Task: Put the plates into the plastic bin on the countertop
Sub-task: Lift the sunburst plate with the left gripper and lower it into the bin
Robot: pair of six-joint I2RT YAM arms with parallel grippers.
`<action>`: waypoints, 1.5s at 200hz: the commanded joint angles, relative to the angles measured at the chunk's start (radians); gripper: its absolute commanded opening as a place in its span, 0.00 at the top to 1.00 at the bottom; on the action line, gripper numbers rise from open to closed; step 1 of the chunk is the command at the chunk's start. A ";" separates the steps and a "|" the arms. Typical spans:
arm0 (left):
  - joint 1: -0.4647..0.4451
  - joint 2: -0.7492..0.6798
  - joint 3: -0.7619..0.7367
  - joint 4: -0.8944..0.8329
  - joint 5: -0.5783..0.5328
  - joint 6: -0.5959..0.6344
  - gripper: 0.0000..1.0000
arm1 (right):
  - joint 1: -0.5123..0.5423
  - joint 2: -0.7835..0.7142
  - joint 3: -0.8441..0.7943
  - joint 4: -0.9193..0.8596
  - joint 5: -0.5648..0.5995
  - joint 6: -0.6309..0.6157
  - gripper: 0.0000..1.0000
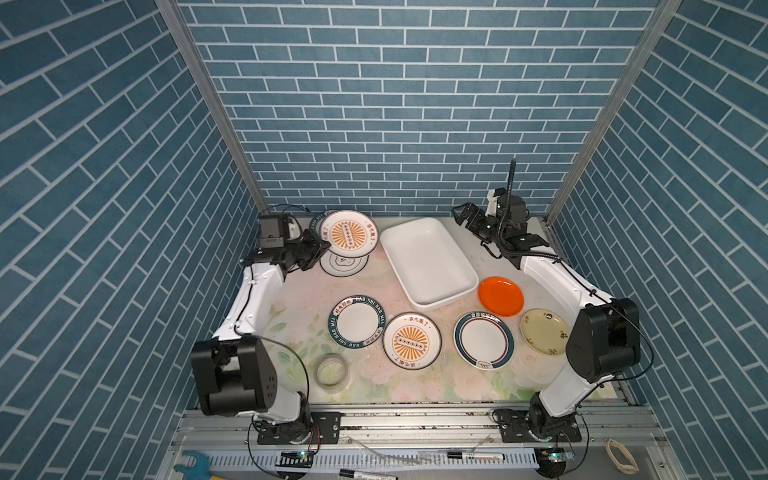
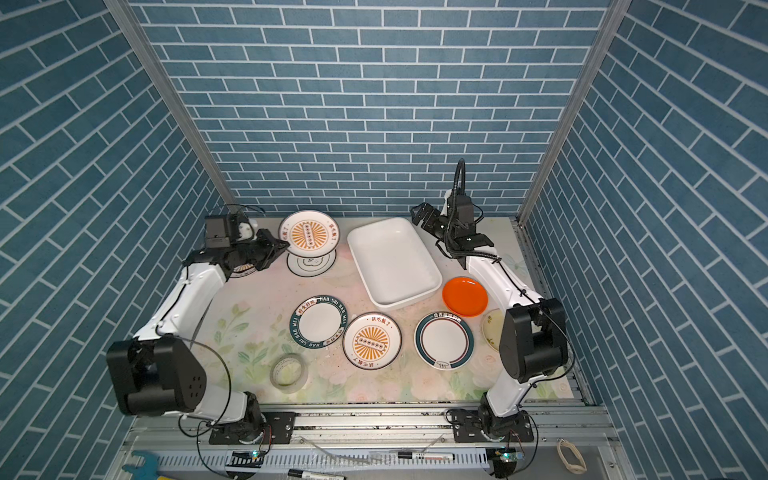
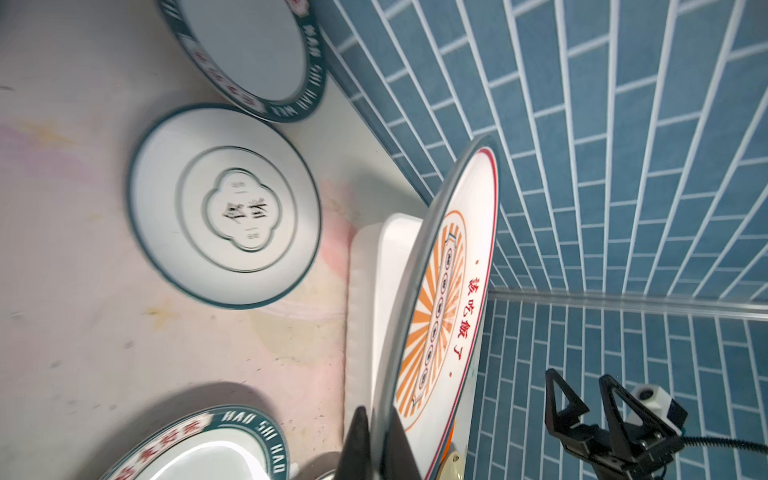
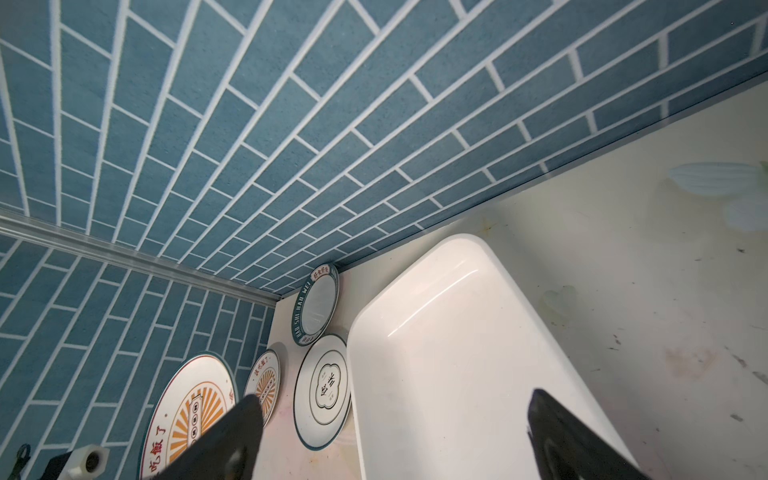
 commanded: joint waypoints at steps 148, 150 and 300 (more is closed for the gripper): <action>-0.442 0.721 0.585 -0.086 -0.010 0.112 1.00 | -0.133 -0.277 -0.189 -0.101 0.254 -0.107 0.01; -0.442 0.726 0.588 -0.090 -0.011 0.113 1.00 | -0.134 -0.278 -0.190 -0.101 0.254 -0.106 0.01; -0.463 0.822 0.645 -0.104 -0.098 0.072 0.65 | -0.152 -0.233 -0.163 -0.105 0.256 -0.117 0.01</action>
